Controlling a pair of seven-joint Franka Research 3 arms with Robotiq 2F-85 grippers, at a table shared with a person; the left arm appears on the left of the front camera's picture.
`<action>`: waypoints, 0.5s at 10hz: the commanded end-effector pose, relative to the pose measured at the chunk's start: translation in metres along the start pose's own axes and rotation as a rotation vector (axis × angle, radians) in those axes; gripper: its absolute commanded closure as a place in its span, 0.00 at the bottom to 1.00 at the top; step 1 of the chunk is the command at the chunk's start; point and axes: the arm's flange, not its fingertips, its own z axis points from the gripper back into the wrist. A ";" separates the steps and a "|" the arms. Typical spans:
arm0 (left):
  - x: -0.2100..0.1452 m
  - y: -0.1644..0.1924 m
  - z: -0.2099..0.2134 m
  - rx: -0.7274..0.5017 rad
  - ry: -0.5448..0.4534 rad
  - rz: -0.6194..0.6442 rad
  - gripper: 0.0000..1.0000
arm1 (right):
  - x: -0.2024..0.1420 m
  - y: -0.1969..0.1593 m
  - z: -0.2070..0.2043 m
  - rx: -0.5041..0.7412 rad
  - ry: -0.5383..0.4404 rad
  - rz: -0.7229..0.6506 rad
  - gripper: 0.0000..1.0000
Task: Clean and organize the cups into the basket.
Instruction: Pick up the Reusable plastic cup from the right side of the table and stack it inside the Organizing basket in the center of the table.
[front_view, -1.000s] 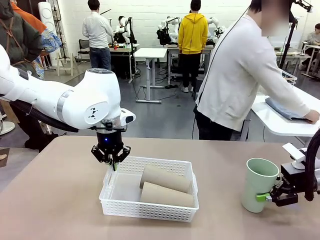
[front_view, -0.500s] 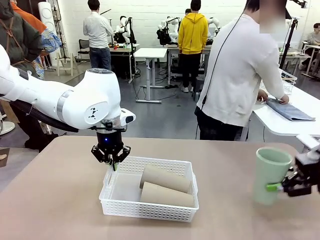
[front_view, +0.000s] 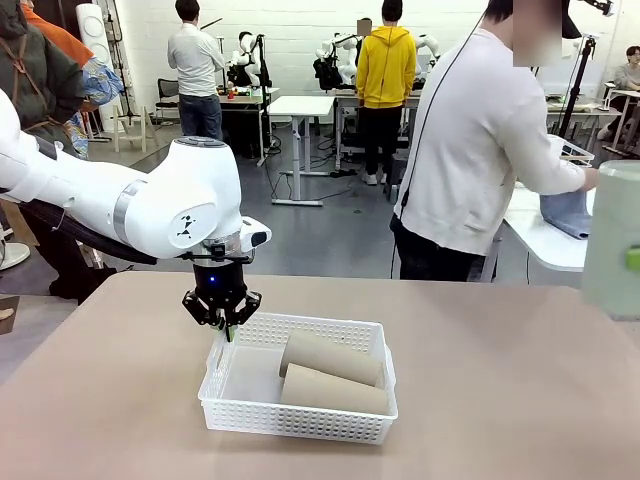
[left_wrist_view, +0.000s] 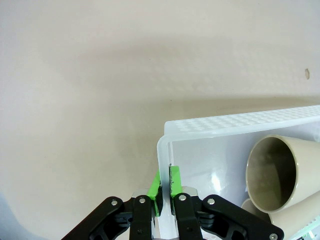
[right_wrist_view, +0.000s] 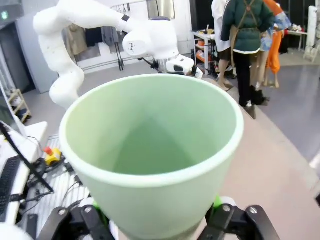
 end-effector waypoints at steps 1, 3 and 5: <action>0.001 -0.001 0.002 0.001 -0.007 0.000 1.00 | -0.005 -0.007 -0.001 0.006 0.009 -0.018 0.80; 0.001 -0.001 0.002 0.001 -0.007 0.000 1.00 | 0.000 0.000 0.000 0.000 0.000 0.000 0.80; 0.001 -0.001 0.002 0.001 -0.007 0.000 1.00 | 0.000 0.000 0.000 0.000 0.000 0.000 0.80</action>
